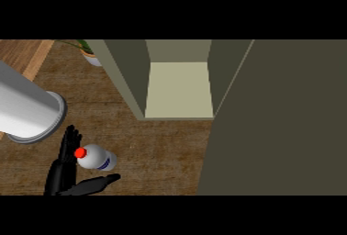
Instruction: Pick up the bottled water, place it into the cabinet and close the cabinet
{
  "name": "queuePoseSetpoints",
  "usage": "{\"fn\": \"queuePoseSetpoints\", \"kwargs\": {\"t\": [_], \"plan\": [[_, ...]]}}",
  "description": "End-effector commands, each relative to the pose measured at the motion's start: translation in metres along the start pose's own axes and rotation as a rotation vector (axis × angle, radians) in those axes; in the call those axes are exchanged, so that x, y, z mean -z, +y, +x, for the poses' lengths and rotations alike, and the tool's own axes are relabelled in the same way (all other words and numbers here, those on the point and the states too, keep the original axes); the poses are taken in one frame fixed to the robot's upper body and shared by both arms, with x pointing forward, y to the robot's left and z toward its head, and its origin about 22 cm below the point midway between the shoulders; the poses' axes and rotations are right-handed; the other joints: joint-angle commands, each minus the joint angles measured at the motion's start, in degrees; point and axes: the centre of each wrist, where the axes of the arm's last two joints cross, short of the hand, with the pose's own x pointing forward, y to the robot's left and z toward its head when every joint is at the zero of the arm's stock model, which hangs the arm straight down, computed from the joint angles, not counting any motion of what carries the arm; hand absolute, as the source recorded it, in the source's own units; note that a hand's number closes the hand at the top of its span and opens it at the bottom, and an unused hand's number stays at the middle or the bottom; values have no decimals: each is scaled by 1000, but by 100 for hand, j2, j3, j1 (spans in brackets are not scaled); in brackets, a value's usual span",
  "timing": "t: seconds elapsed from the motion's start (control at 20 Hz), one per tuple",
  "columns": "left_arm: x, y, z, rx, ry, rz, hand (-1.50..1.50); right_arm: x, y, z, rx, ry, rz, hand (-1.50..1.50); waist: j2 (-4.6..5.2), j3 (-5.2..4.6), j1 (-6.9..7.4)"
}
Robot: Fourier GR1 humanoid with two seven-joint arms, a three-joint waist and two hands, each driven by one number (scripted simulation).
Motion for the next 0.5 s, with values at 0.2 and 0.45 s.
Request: {"fn": "queuePoseSetpoints", "kwargs": {"t": [0.2,0.45], "plan": [[4,5,-38,-2,27,9,-150,-18,2,35,-20,-66,-20,-150,3,-2,4],[-3,13,-55,-37,15,-1,-150,-24,3,37,-21,-60,-26,-150,-5,-1,-3]]}}
